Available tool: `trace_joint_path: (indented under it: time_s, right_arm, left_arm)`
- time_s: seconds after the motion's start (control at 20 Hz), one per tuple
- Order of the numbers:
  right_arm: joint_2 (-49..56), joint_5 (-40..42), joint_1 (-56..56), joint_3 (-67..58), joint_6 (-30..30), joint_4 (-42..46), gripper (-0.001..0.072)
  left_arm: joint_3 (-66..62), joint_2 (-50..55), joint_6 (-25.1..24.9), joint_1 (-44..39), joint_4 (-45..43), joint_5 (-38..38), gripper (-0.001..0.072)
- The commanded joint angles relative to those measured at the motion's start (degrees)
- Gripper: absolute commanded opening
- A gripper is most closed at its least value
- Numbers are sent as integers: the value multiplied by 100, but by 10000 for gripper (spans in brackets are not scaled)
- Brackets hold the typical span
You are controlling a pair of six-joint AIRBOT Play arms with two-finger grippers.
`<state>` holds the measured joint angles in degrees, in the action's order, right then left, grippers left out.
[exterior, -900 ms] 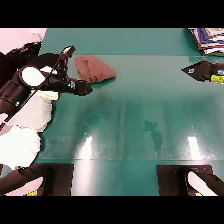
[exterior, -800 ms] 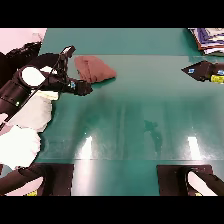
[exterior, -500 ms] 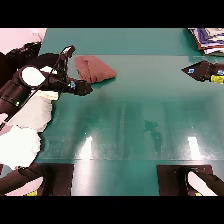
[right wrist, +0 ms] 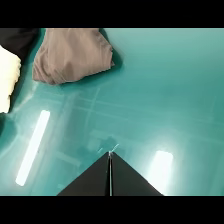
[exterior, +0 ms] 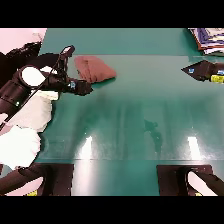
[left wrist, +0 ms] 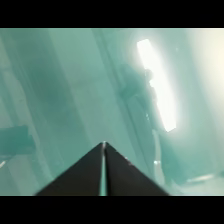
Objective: Fold the shirts.
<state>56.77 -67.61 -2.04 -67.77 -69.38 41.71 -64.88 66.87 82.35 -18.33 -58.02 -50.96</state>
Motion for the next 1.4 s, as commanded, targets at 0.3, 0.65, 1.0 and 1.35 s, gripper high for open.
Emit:
trace_joint_path:
  time_s: [0.3, 0.65, 1.0, 1.35]
  right_arm:
    - [4, -114, 4, 2, -4, -13, 15]
    - [4, -153, 4, 2, -4, -9, 15]
    - [2, -267, 4, 2, -7, -15, 16]
    - [-291, -103, -24, -319, -2, 48, 15]
  left_arm:
    - [-219, 1019, 916, 1200, -1016, 1687, 613]
    - [-2105, 3370, 258, 1342, -192, 1169, 613]
    - [-2734, 3971, -184, 1342, 841, 1353, 375]
    - [-3147, 3158, -201, 1322, 833, 837, 23]
